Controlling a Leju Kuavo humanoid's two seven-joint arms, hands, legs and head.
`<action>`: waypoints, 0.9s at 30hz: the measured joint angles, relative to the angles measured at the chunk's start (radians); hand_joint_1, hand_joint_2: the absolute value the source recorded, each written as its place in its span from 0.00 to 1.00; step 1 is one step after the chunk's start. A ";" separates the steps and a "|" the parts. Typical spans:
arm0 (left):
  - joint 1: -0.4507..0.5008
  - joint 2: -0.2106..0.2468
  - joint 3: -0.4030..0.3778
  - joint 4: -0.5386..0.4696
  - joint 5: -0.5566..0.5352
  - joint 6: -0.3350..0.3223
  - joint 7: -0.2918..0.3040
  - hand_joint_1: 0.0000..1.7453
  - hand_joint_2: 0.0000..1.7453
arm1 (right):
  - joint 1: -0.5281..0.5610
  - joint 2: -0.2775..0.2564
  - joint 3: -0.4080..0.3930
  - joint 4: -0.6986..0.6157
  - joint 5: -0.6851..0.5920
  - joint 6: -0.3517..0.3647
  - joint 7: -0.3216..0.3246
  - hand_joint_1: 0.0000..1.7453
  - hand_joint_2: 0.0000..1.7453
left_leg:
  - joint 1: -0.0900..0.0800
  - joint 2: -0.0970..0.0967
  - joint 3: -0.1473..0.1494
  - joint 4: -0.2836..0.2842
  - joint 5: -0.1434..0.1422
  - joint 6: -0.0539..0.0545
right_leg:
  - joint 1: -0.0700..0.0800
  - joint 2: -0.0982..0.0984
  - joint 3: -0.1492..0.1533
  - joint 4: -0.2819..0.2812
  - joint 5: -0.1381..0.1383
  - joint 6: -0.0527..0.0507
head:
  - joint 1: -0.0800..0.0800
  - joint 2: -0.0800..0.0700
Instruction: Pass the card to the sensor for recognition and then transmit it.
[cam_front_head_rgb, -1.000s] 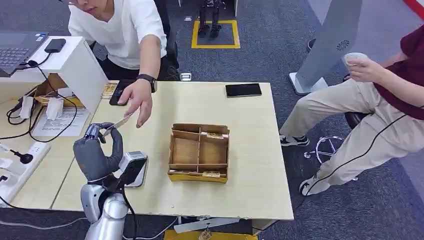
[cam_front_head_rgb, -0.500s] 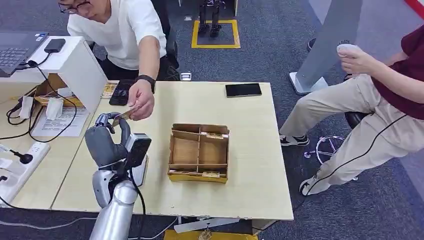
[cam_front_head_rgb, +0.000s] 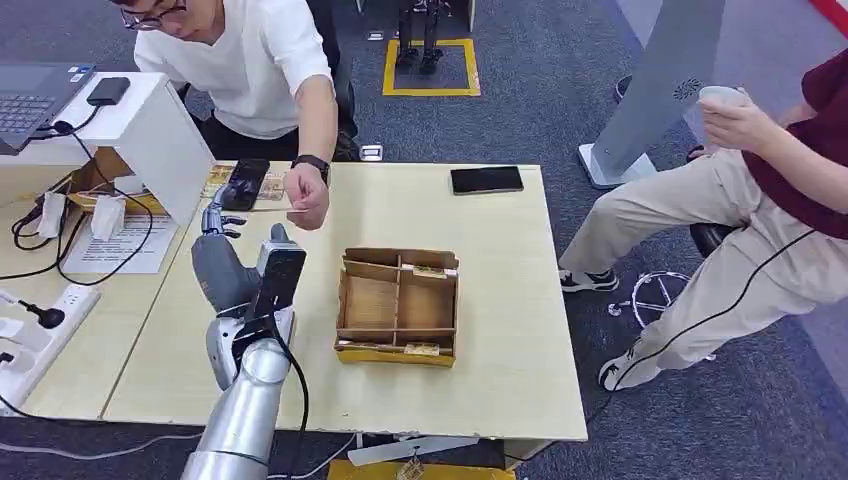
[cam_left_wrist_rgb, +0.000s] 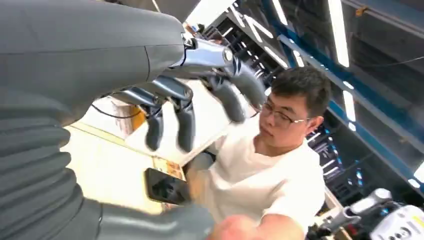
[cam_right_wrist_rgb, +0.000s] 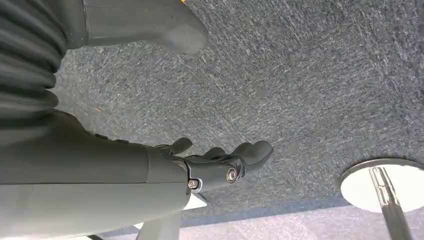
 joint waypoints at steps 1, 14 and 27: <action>0.000 -0.003 0.000 0.000 0.003 0.000 -0.008 0.00 1.00 | 0.000 0.000 0.000 0.000 0.000 0.000 0.000 0.00 1.00 | 0.000 0.000 0.000 0.000 0.000 0.000 | 0.000 0.000 0.000 0.000 0.000 0.000 | 0.000 0.000; 0.043 0.033 -0.062 -0.049 0.276 0.000 -0.067 0.00 1.00 | 0.001 -0.001 -0.002 0.000 -0.034 0.000 -0.007 0.00 1.00 | 0.000 0.000 0.000 0.000 0.000 0.000 | 0.000 0.000 0.000 0.000 0.000 0.000 | 0.000 0.000; 0.195 0.215 -0.278 -0.300 0.431 -0.021 -0.111 0.00 1.00 | 0.004 -0.010 -0.005 0.000 -0.063 0.000 -0.029 0.00 1.00 | 0.000 0.000 -0.001 0.000 0.000 0.000 | 0.000 0.000 0.000 0.000 0.000 0.000 | 0.000 0.000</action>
